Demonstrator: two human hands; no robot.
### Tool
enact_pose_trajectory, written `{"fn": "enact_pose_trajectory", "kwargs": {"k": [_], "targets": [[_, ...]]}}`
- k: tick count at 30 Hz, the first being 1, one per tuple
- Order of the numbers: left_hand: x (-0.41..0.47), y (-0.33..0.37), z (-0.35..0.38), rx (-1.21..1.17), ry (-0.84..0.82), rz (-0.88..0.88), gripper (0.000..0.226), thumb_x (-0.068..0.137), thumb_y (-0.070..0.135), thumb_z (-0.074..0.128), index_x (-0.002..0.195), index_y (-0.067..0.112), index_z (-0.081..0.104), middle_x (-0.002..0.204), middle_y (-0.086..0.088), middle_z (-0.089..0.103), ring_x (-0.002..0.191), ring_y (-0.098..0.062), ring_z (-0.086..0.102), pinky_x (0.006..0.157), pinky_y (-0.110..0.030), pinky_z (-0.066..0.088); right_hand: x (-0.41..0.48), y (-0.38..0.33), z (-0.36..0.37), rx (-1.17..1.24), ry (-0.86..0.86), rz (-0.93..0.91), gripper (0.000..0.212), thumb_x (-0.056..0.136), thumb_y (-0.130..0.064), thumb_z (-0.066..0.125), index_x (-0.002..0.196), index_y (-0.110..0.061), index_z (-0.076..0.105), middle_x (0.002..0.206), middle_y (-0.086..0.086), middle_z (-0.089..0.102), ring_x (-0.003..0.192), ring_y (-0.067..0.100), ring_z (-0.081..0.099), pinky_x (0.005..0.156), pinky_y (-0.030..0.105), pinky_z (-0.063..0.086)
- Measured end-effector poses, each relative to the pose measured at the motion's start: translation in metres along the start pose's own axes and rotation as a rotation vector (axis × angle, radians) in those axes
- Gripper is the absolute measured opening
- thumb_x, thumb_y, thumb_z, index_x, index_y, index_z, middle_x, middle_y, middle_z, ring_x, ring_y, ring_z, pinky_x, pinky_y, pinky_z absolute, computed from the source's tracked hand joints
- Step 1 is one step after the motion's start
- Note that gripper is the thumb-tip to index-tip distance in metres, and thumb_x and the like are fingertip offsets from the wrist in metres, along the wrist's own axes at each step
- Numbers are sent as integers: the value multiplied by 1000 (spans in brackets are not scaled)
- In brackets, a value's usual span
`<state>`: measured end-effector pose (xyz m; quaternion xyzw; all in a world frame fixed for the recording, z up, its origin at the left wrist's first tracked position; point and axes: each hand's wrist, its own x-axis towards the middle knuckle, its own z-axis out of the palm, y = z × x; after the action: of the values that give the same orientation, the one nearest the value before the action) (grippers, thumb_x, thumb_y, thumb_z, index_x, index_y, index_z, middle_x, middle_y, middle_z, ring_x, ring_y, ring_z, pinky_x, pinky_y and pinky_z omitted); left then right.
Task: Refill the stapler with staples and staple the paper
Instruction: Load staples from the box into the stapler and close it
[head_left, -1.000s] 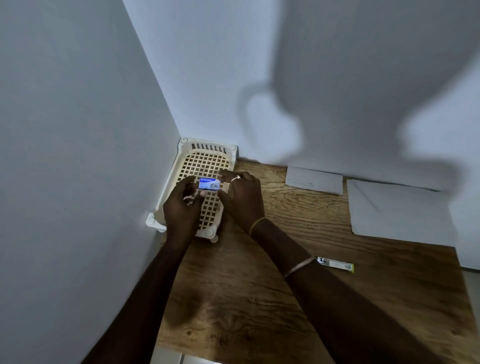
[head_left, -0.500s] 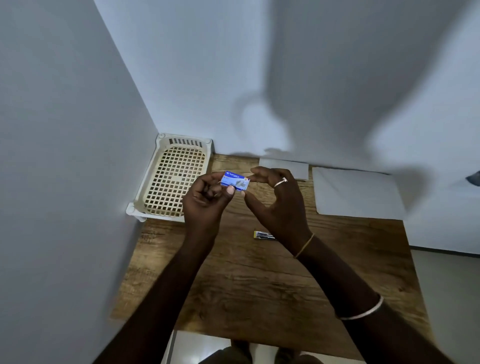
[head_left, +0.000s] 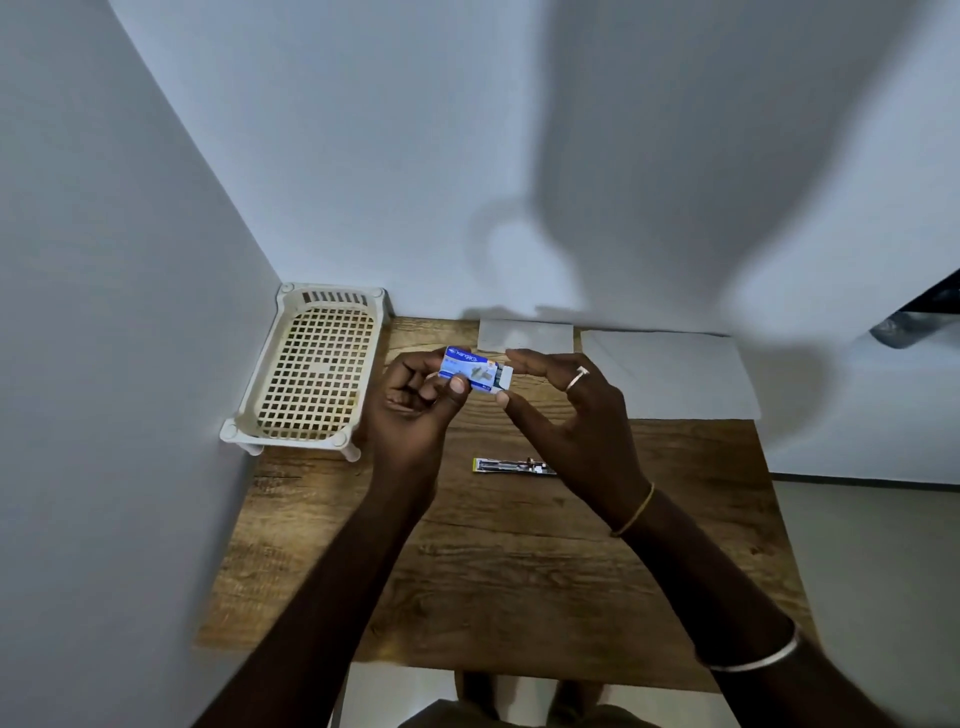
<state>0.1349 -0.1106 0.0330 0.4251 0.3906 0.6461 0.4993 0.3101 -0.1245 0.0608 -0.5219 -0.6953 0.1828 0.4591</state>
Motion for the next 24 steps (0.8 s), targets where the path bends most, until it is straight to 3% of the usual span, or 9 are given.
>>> {"fn": "enact_pose_trajectory", "kwargs": {"k": [5, 11, 15, 19, 24], "targets": [[-5, 4, 11, -37, 19, -21, 18, 89, 0, 69, 103, -2, 57, 104, -19, 70, 101, -30, 68, 86, -45, 58, -2, 6, -9, 27, 8, -48, 31, 86, -21, 80, 117, -19, 73, 113, -12, 72, 107, 12, 65, 88, 39, 52], [-8, 12, 21, -90, 19, -55, 22, 87, -1, 68, 101, 10, 56, 98, -9, 71, 96, -23, 70, 83, -40, 60, -3, 7, -17, 79, -16, -31, 20, 90, -23, 76, 108, -18, 75, 107, -7, 73, 105, 12, 66, 87, 40, 53], [-12, 10, 24, -78, 8, -67, 21, 87, -2, 68, 101, 9, 56, 107, -13, 72, 102, -28, 71, 87, -46, 58, -1, 3, -24, 41, -40, 8, 10, 93, -19, 70, 101, -18, 76, 99, -10, 74, 95, 8, 67, 79, 37, 52], [-15, 5, 26, -77, -4, -62, 21, 88, -6, 68, 103, 3, 55, 102, -9, 73, 100, -24, 72, 87, -44, 59, 3, -5, -32, -33, -92, 88, 9, 90, -23, 70, 96, -22, 77, 92, -11, 73, 86, 9, 67, 76, 41, 53], [-20, -2, 32, -87, 26, -39, 22, 85, -5, 69, 99, 3, 54, 101, -15, 70, 98, -24, 71, 84, -38, 58, 8, -14, -37, -172, -126, 205, 9, 84, -34, 70, 88, -29, 76, 87, -16, 70, 81, 3, 62, 73, 34, 53]]}}
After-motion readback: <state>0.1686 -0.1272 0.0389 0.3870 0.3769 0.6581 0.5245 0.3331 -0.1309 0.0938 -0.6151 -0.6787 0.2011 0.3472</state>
